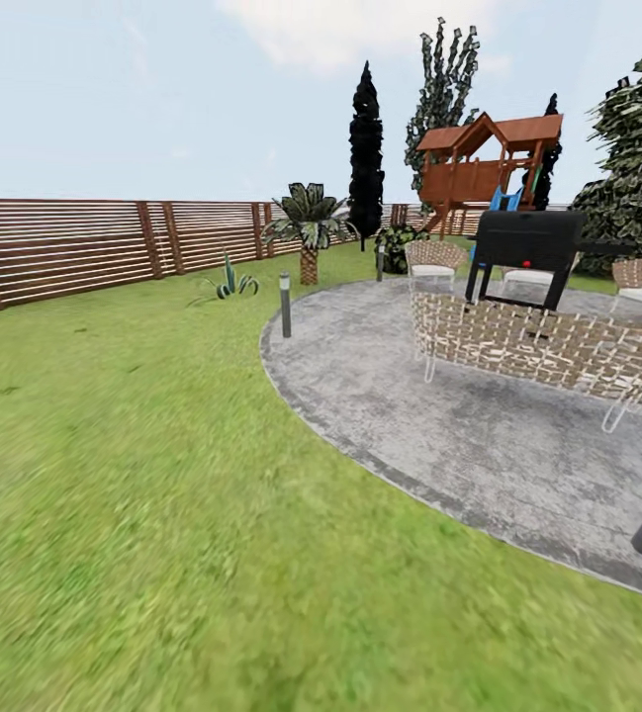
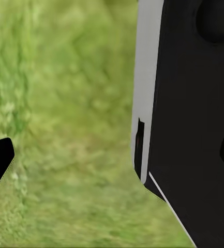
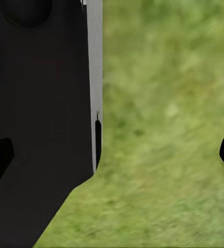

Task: Take the three Easter eggs out of the wicker basket on the lawn in the garden, then place them on the lawn next to a single tree (choose any tree) so that all three eggs are next to the same tree and none are left in the basket.

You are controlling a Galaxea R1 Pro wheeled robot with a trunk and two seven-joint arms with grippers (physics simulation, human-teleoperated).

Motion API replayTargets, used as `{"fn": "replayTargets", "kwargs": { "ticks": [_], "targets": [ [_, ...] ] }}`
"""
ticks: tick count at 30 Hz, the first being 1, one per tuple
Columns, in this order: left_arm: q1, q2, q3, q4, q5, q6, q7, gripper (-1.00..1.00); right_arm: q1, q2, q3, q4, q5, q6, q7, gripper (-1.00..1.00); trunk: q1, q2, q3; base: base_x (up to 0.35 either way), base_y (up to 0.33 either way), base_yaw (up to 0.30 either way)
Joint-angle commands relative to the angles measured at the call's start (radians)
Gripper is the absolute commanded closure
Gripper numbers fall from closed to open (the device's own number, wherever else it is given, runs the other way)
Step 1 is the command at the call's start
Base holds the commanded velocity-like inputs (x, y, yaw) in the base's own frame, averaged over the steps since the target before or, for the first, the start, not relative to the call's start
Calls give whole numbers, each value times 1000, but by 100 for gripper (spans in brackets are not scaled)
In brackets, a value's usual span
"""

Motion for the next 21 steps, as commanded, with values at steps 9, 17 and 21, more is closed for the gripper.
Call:
{"fn": "replayTargets", "kwargs": {
  "ticks": [9,17,21],
  "targets": [
    [1,0,1,-2,0,1,-1,-100,-1,0,-1,2,-7,0,-2,-100,1,0,-1,329,0,194],
    [1,0,1,-2,0,1,-1,-100,-1,0,-1,2,-7,0,-2,-100,1,0,-1,329,0,254],
    [1,0,1,-2,0,1,-1,-100,-1,0,-1,2,-9,0,-2,-100,1,0,-1,329,0,255]
  ]
}}
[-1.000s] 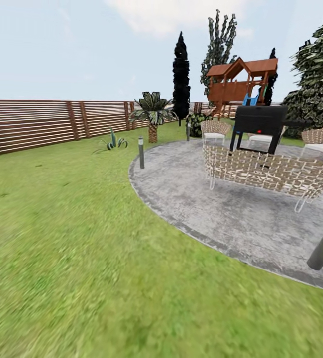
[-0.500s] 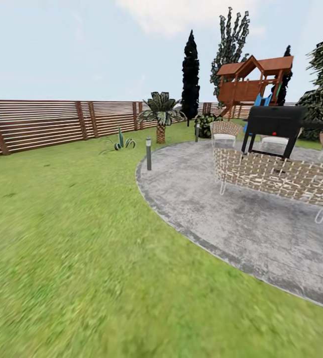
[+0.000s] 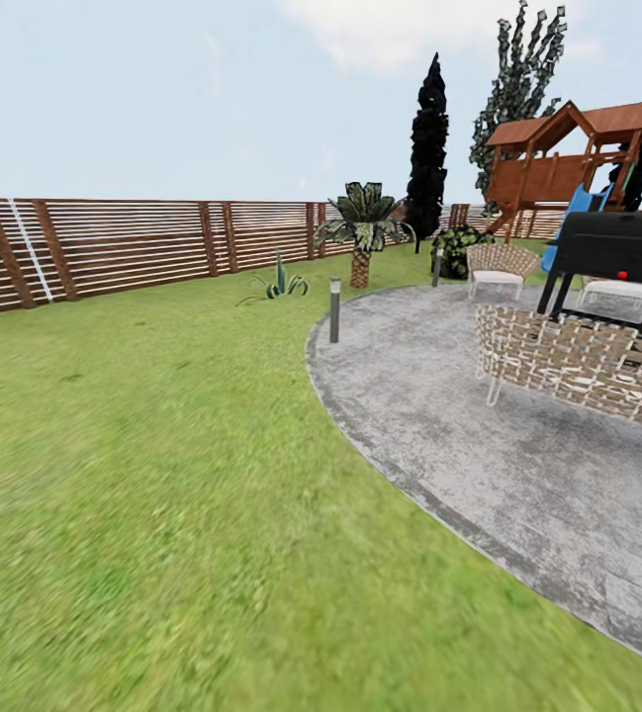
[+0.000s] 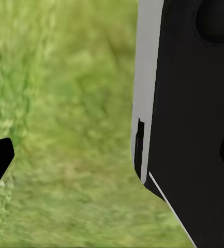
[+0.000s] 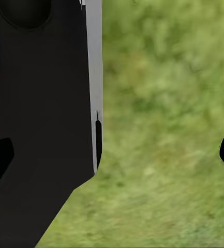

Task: Take the three Easter eggs out of the wicker basket on the lawn in the garden, then place them on the lawn next to a single tree (choose any tree) so that all three eggs are next to the same tree and none are left in the basket.

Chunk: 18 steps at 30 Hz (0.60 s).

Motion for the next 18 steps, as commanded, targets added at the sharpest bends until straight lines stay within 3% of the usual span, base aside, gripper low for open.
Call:
{"fn": "replayTargets", "kwargs": {
  "ticks": [1,18],
  "targets": [
    [1,0,1,-2,0,1,-1,-100,-1,0,2,2,-1,0,-1,-100,1,0,-1,329,0,255],
    [1,0,1,-2,0,1,-1,-100,-1,0,-1,2,-3,0,-2,-100,1,0,-1,329,0,255]
  ]
}}
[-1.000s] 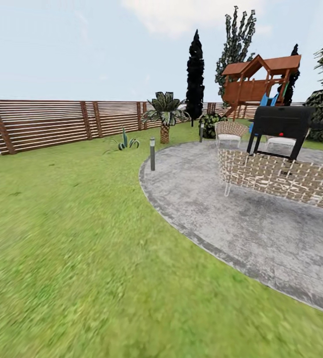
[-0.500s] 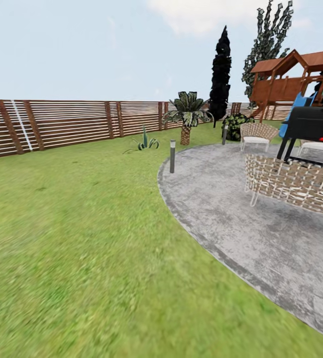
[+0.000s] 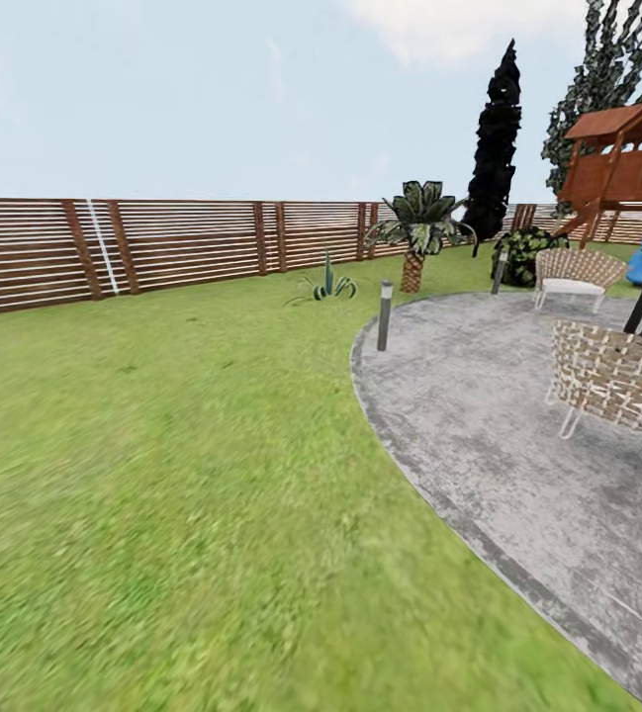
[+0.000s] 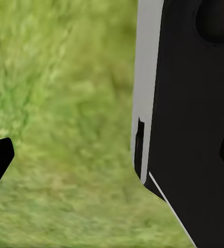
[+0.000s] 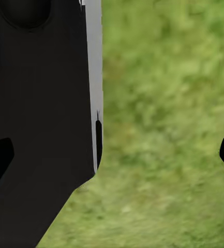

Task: Take the three Easter eggs out of the wicker basket on the lawn in the garden, then place them on the lawn next to a single tree (choose any tree) so that all three eggs are next to the same tree and none are left in the basket.

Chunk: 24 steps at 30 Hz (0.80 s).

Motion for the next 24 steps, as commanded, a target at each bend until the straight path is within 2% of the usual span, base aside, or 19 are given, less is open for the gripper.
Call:
{"fn": "replayTargets", "kwargs": {
  "ticks": [1,24],
  "targets": [
    [1,0,1,-2,0,1,-1,-100,-1,0,1,2,-1,0,-1,-100,1,0,-1,330,0,255],
    [1,0,1,-2,0,2,-1,-100,-1,0,3,2,0,0,-1,-100,1,0,-1,330,0,256]
  ]
}}
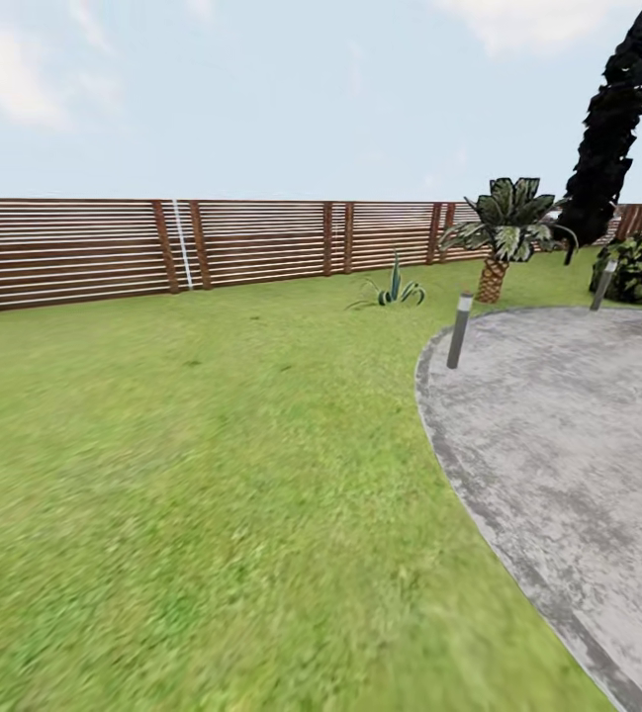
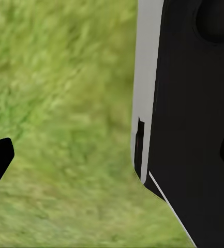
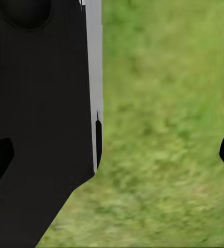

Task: Take the three Easter eggs out of the wicker basket on the lawn in the garden, then place them on the lawn next to a single tree (choose any tree) so that all three eggs are next to the same tree and none are left in the basket.

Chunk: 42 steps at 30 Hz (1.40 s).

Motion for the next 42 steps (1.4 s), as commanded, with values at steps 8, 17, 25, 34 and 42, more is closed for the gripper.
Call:
{"fn": "replayTargets", "kwargs": {
  "ticks": [8,17,25,34,42],
  "targets": [
    [1,0,0,-2,0,1,-1,-100,-1,0,8,2,10,0,-1,-100,1,0,-1,331,0,135],
    [1,0,1,-2,0,1,-1,-100,-1,-1,8,2,13,1,0,-100,1,0,-1,331,0,3],
    [1,0,1,-2,0,1,-1,-100,-1,-2,9,2,13,2,1,-100,1,0,-1,331,0,0],
    [1,0,1,-2,0,1,-1,-100,-1,-3,9,2,13,2,1,-100,1,0,-1,331,0,0],
    [1,0,1,-2,0,1,-1,-100,-1,-3,8,2,13,2,1,-100,1,0,-1,331,0,0]
  ]
}}
